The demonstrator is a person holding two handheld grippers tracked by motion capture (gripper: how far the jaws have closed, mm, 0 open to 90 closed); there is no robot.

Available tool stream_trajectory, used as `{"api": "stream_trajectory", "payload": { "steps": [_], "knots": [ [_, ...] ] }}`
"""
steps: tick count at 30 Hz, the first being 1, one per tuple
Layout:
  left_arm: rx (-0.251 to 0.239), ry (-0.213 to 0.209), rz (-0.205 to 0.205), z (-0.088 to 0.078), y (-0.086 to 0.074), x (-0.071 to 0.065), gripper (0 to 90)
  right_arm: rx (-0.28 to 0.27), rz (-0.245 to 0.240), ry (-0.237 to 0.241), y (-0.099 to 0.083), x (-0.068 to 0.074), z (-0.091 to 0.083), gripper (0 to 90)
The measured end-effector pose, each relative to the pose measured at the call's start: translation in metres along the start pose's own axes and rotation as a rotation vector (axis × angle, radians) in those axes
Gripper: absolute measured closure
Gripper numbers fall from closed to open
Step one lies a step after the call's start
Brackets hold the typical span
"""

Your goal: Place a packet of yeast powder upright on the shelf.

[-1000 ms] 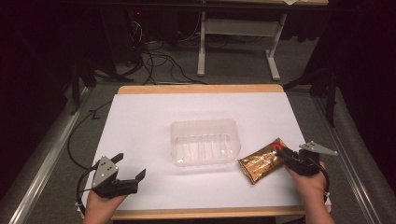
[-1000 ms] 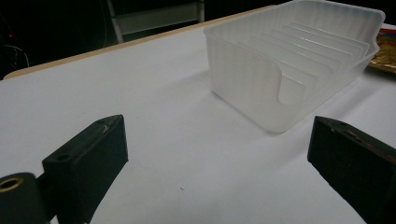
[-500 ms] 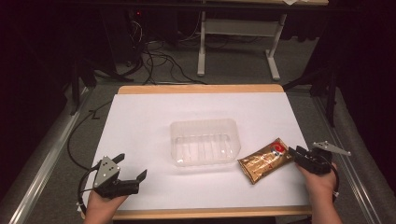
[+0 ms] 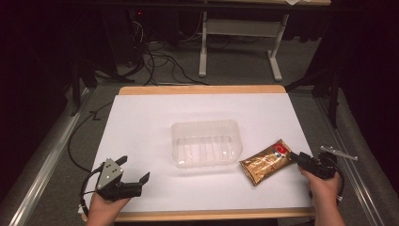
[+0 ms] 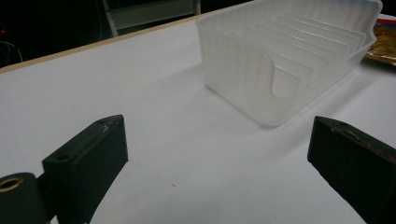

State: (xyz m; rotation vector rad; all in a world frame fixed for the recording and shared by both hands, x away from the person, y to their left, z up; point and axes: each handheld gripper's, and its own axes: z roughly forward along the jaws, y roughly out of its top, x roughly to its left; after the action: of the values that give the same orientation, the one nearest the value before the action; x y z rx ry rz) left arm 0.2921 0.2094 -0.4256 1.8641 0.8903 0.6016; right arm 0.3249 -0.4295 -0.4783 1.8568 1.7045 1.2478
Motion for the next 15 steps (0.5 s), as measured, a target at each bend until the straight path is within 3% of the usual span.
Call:
{"api": "stream_trajectory", "payload": {
  "steps": [3, 8, 15],
  "knots": [
    [0.002, -0.001, 0.001, 0.0004, -0.0003, 0.0001, 5.7, -0.004, 0.037, 0.021, -0.0008, -0.0033, -0.0011, 43.9],
    [0.007, -0.002, -0.001, 0.0015, -0.0008, 0.0005, 5.7, 0.039, 0.056, 0.045, -0.0007, -0.0025, 0.0028, 45.3],
    [0.015, -0.005, 0.005, 0.0027, -0.0009, -0.0002, 5.7, 0.064, 0.118, 0.154, -0.0015, -0.0055, 0.0071, 52.9]
  ]
}}
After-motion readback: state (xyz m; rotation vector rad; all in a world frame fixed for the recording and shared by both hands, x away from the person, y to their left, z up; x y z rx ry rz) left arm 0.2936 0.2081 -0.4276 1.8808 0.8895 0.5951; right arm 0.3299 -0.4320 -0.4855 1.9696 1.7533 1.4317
